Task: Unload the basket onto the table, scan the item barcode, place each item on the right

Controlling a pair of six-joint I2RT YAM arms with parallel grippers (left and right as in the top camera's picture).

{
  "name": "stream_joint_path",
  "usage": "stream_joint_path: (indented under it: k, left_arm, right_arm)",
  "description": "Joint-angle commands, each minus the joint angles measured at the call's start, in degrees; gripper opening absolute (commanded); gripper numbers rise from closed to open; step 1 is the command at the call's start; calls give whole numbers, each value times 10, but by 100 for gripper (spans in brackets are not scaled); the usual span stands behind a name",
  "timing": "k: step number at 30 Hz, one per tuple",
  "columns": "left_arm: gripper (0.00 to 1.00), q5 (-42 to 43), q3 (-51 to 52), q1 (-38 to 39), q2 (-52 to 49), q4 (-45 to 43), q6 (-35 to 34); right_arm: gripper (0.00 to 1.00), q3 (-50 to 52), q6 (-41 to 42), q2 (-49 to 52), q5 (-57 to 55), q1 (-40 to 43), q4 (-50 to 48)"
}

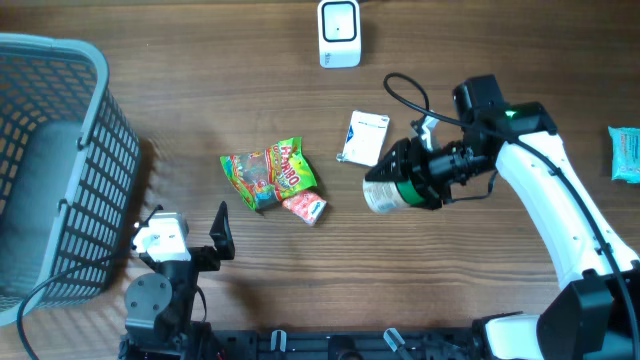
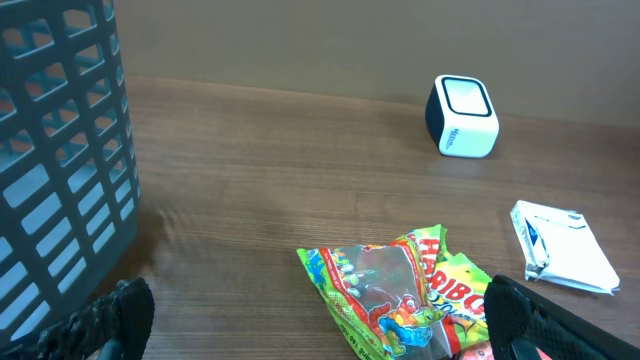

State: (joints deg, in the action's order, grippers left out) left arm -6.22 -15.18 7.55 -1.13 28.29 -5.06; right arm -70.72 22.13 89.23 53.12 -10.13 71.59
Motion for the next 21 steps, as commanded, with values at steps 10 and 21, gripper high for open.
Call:
stream_joint_path:
  k: [10,21]
  left_arm:
    - [100,-9,4,3,3,-1,-3]
    - [100,-9,4,3,3,-1,-3]
  right_arm:
    - [60,-1,17,-269,-299,0,150]
    - [59,133,146,-393,-551,0,-251]
